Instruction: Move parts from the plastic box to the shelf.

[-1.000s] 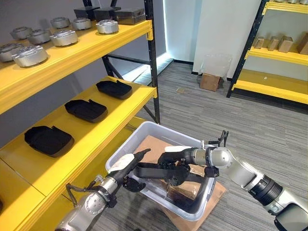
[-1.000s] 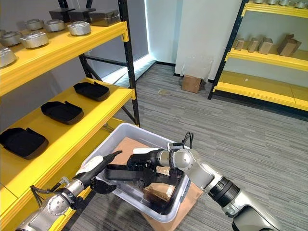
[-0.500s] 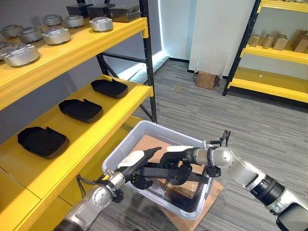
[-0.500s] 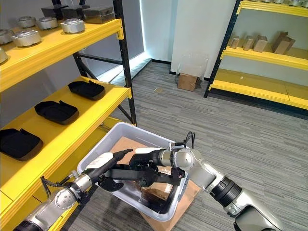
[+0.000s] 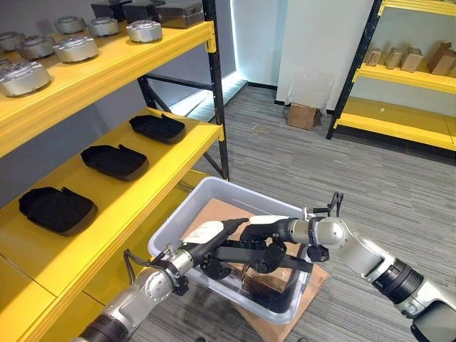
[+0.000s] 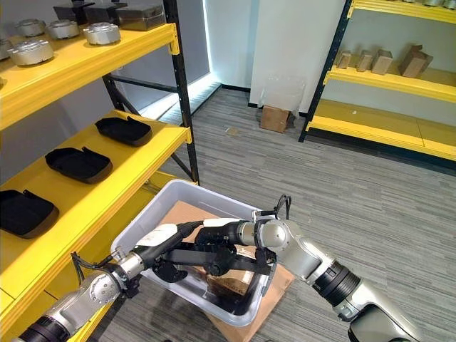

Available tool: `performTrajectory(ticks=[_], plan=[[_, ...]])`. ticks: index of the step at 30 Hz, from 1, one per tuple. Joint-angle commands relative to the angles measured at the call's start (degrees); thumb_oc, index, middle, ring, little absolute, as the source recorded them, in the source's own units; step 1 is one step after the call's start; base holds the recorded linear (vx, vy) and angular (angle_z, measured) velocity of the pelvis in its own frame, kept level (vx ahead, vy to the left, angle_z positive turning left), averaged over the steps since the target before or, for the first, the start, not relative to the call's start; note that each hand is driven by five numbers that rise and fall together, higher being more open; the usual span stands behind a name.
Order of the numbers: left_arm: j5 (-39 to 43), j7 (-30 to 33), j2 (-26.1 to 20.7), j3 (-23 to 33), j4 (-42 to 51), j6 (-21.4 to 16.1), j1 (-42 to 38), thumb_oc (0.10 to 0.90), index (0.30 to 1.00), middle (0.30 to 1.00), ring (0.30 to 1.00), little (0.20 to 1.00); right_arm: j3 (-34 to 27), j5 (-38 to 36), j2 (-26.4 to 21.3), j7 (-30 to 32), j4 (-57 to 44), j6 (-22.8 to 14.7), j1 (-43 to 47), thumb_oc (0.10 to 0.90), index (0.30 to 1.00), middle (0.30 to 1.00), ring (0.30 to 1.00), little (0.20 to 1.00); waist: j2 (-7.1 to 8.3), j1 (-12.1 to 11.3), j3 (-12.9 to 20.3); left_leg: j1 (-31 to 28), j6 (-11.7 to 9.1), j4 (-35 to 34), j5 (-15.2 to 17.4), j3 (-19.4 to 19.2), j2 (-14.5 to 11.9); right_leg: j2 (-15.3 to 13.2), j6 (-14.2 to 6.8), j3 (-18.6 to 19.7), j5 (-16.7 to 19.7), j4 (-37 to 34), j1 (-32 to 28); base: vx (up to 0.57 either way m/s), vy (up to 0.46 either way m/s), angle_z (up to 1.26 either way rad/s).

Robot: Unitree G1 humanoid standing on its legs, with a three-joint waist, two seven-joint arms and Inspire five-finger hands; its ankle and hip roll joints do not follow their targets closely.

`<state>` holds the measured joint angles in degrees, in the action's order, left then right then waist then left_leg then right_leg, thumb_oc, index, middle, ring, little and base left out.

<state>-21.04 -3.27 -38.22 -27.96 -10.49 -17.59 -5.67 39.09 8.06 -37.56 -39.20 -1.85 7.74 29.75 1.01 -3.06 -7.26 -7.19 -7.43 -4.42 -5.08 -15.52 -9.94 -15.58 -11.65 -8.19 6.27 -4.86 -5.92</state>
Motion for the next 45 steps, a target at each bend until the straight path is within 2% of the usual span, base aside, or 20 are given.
performTrajectory(ticks=[1,2,3,4,18,27,34,35,36,40,44,45], plan=[[2.5,-0.5,1.0,-3.8,2.8,-3.1,-10.1,0.9,1.0,1.0,1.0,1.0,-3.0,-4.7,6.9,3.1,-5.5,-5.8,11.8,0.4,0.3,0.3,0.3,0.3,0.75,0.2,1.5,-0.3,3.0,7.6,9.5,0.4,-1.5,-2.4,-0.2,-1.7,-3.6,5.3,1.6,0.0,0.0,0.0],[2.7,-0.7,1.0,-3.9,2.7,-3.0,-10.0,0.9,1.0,1.0,1.0,1.0,-2.9,-4.6,6.9,3.1,-5.5,-5.8,11.8,0.4,0.3,0.3,0.3,0.3,0.73,0.2,1.5,-0.3,2.9,7.7,9.5,0.4,-1.5,-2.4,-0.2,-1.7,-3.6,5.3,1.5,0.0,0.0,0.0],[3.1,-0.8,1.2,-4.1,2.5,-2.5,-9.7,0.427,0.338,0.338,0.338,0.338,-3.0,-4.7,6.9,3.2,-5.7,-5.8,11.7,0.4,0.3,0.3,0.3,0.3,0.7,0.3,1.5,-0.3,2.9,7.6,9.5,0.4,-1.5,-2.4,-0.2,-1.7,-3.6,5.2,1.5,0.0,0.0,0.0],[3.3,-1.0,1.2,-4.1,2.3,-2.4,-9.6,0.4,0.3,0.3,0.3,0.3,-3.2,-4.8,6.9,3.2,-5.8,-5.9,11.6,0.4,0.3,0.3,0.3,0.3,0.67,0.3,1.5,-0.3,3.0,7.6,9.5,0.4,-1.4,-2.4,-0.2,-1.7,-3.6,5.2,1.5,0.0,0.0,0.0],[5.3,0.3,1.9,-4.0,2.2,-2.9,-8.3,0.4,0.3,0.3,0.3,0.3,-5.7,-6.1,7.3,6.1,-6.0,-4.7,10.5,0.4,0.3,0.3,0.3,0.3,0.62,0.4,1.3,-0.3,3.0,7.7,9.5,0.5,-1.4,-2.3,-0.1,-1.8,-3.6,5.3,1.6,0.0,0.0,0.0],[6.7,1.2,2.0,-3.2,3.0,-4.2,-7.7,0.4,0.3,0.3,0.3,0.3,-6.8,-9.7,8.6,8.5,-5.2,-4.5,10.0,0.4,0.3,0.3,0.3,0.3,0.54,0.1,1.2,-0.2,3.2,7.9,9.6,0.8,-1.3,-2.4,0.0,-1.9,-3.7,5.5,1.4,0.0,0.0,0.0],[7.5,1.4,2.3,-2.2,3.7,-4.1,-7.9,0.4,0.3,0.3,0.3,0.3,-8.8,-14.5,10.5,12.7,-4.6,-0.6,10.3,0.4,0.3,0.3,0.3,0.3,0.46,-0.1,1.2,-0.2,3.2,8.2,9.9,1.2,-1.2,-2.4,0.2,-2.1,-3.9,5.7,1.3,0.0,0.0,0.0],[7.7,1.2,2.4,-2.1,3.8,-4.0,-7.9,0.4,0.3,0.3,0.3,0.3,-8.9,-15.1,10.7,12.9,-4.2,-0.4,10.2,0.578,0.55,0.55,0.55,0.55,0.44,-0.2,1.2,-0.3,3.3,8.3,9.9,1.2,-1.2,-2.4,0.2,-2.2,-3.9,5.8,1.3,0.0,0.0,0.0],[7.8,1.4,2.4,-2.1,3.8,-4.0,-7.7,0.4,0.3,0.3,0.3,0.3,-9.1,-16.6,10.9,13.7,-4.1,0.3,10.0,0.9,1.0,1.0,1.0,1.0,0.42,-0.2,1.2,-0.3,3.2,8.4,9.9,1.2,-1.3,-2.4,0.2,-2.2,-4.0,5.9,1.3,0.0,0.0,0.0],[9.7,1.3,2.3,-1.4,4.2,-4.9,-7.3,0.4,0.3,0.3,0.3,0.3,-10.4,-16.1,11.9,15.9,-1.5,2.0,10.0,0.9,1.0,1.0,1.0,1.0,0.35,-0.3,1.2,-0.3,3.2,8.4,9.8,1.5,-1.3,-2.4,0.3,-2.3,-4.1,5.9,1.1,0.0,0.0,0.0],[11.2,0.2,2.1,-0.5,4.5,-3.5,-6.4,0.4,0.3,0.3,0.3,0.3,-11.7,-8.4,10.3,15.7,1.5,0.4,10.4,0.9,1.0,1.0,1.0,1.0,0.4,-0.5,1.3,-0.2,3.3,8.1,9.6,2.0,-1.2,-2.4,0.4,-2.6,-4.0,5.8,0.9,0.02,0.005,0.02],[11.4,0.1,1.6,-0.1,4.4,-3.8,-5.6,0.4,0.3,0.3,0.3,0.3,-12.2,-6.3,8.1,16.0,1.3,-0.6,10.3,0.9,1.0,1.0,1.0,1.0,0.48,-0.5,1.4,-0.2,3.2,8.0,9.5,2.0,-1.3,-2.3,0.5,-2.8,-4.0,5.8,0.8,0.03,0.008,0.05]])
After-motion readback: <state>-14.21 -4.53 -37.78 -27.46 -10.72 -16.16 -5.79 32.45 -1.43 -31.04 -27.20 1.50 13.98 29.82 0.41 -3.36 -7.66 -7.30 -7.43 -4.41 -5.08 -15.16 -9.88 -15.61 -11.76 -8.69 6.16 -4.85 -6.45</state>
